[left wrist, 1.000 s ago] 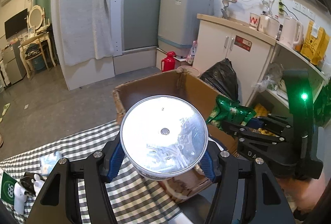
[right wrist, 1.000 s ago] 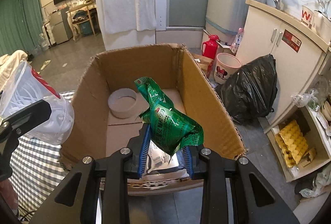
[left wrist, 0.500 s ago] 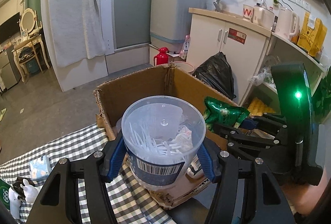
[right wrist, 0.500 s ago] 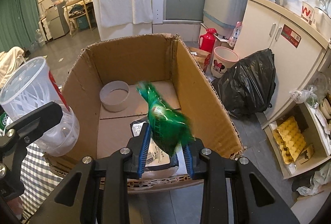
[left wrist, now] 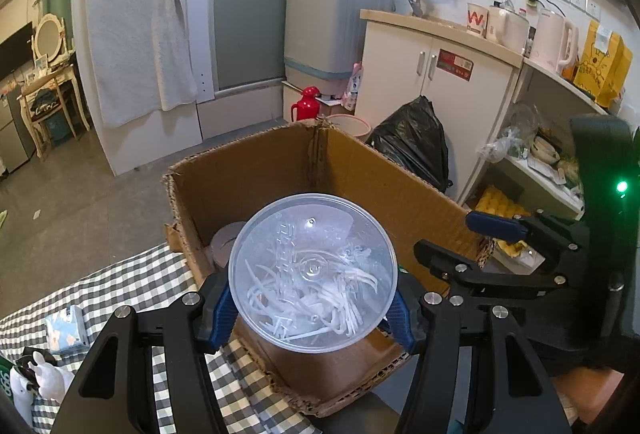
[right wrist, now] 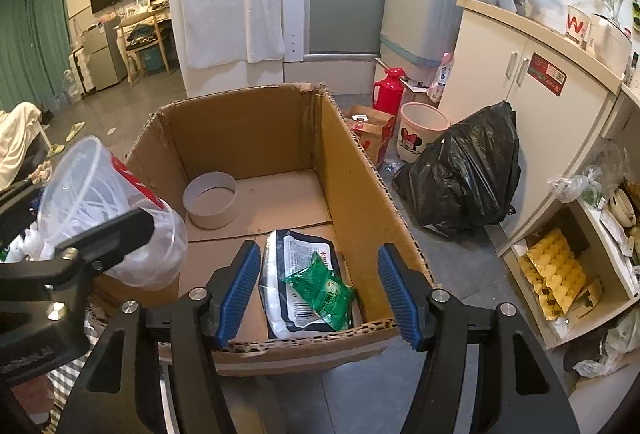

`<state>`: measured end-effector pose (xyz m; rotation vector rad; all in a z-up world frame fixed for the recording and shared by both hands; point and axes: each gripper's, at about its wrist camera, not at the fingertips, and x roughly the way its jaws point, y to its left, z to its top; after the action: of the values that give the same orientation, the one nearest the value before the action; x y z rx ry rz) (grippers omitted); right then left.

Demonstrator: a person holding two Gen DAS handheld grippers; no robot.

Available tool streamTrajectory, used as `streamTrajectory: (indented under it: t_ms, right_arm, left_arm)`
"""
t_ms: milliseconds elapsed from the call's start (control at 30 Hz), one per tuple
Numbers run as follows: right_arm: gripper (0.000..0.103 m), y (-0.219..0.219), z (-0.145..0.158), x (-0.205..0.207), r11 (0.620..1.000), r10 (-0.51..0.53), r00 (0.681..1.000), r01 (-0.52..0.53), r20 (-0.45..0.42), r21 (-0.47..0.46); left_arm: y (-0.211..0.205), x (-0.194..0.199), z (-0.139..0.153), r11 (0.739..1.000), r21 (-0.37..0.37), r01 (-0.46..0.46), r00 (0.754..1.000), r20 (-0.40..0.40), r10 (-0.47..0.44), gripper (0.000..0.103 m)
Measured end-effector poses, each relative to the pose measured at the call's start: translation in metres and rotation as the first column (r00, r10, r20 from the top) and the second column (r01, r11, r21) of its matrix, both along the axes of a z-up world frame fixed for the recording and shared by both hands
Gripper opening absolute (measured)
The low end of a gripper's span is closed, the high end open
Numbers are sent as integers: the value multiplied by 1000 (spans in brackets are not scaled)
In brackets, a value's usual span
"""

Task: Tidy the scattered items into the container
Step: 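Release the green bag with the right gripper while the left drops the cup into the box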

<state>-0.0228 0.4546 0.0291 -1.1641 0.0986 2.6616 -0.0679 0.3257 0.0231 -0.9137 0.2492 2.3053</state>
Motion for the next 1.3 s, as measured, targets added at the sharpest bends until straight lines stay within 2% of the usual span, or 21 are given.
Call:
streamTrajectory:
  t_ms: [167,267,533,1300]
  right_arm:
    - [61,1,1,2,1000,-5,1000,5,-6,0]
    - [61,1,2,2,1000,-6,1000,6,-11,-1]
    - [61,-5,10,3,1000,-7,999,7,-47,-4]
    - [61,-67,18,-20,997,73,993,-75,-90,-24]
  left_arm:
    - [8,-4,-9,1000,-24,2,1000,13,-2,64]
    - [9,-6,-11,999,-38,-5,1000,12,5,70]
    - [0,-7,-4,999,-28,-28,1000,-6,28,72]
    - [-99,-23,14,981,17,-195,980,-22,196,74]
